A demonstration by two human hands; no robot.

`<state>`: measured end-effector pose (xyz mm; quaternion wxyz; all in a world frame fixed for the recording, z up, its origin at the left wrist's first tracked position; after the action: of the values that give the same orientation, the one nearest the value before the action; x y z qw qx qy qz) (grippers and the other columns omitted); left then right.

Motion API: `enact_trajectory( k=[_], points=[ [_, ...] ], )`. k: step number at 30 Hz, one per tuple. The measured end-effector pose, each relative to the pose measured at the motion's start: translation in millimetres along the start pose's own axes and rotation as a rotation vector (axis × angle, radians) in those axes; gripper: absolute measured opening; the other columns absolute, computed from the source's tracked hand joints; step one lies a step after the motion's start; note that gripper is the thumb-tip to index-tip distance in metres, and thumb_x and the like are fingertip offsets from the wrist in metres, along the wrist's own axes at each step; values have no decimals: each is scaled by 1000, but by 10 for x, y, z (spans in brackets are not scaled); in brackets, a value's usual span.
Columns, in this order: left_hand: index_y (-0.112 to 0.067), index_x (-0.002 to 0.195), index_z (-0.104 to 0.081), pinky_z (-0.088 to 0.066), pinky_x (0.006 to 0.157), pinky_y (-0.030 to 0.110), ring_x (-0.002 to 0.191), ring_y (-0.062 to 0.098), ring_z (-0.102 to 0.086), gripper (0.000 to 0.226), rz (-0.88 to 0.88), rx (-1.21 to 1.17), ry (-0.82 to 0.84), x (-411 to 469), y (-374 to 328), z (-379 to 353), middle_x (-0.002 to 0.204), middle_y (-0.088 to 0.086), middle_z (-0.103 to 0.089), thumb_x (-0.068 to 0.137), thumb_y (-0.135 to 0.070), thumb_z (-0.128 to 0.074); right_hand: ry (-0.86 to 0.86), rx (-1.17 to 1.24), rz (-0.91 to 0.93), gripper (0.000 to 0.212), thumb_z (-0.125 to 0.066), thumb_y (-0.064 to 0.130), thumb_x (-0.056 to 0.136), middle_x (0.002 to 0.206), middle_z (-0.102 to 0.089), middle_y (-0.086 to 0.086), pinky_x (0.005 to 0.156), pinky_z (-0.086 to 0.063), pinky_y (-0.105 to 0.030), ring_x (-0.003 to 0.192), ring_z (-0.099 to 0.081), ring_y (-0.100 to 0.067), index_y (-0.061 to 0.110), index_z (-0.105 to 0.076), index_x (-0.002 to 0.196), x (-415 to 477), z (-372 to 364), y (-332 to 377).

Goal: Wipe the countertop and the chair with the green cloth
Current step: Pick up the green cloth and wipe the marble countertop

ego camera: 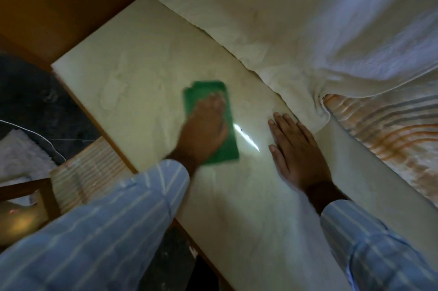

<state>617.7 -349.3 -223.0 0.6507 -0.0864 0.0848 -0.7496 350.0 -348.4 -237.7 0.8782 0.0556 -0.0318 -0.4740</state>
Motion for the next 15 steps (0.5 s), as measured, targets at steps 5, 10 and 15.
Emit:
enact_trajectory(
  k=[5,10,15],
  points=[
    [-1,143,-52,-31,119,47,142,33,-44,54,-508,-71,118,-545,-390,-22,152,17,-49,97,-28,-54,14,0,4,60,-32,38,110,173,-29,-9,130,-26,-46,161,-26,-25,12,-30,164,-1,-7,-11],
    [3,141,-54,-33,117,45,135,37,-52,55,-65,39,-37,136,284,79,146,22,-54,96,-29,-47,-8,2,0,59,-33,36,109,173,-29,-8,129,-27,-46,161,-27,-24,12,-32,163,-11,-21,-18],
    [2,147,-45,-29,120,50,142,37,-43,56,116,-1,-24,285,137,30,154,21,-45,99,-26,-43,-3,13,-10,59,-32,36,109,173,-28,-6,130,-25,-44,162,-25,-22,14,-30,164,-7,-4,-5]
  ],
)
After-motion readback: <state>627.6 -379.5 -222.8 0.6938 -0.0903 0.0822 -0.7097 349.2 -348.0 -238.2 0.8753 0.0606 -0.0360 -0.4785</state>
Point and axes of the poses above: each hand's wrist, its own x-axis towards the middle knuckle, its own z-axis out of the back of the hand, y = z × x, the point moved 1 cm from there along x, towards the middle knuckle
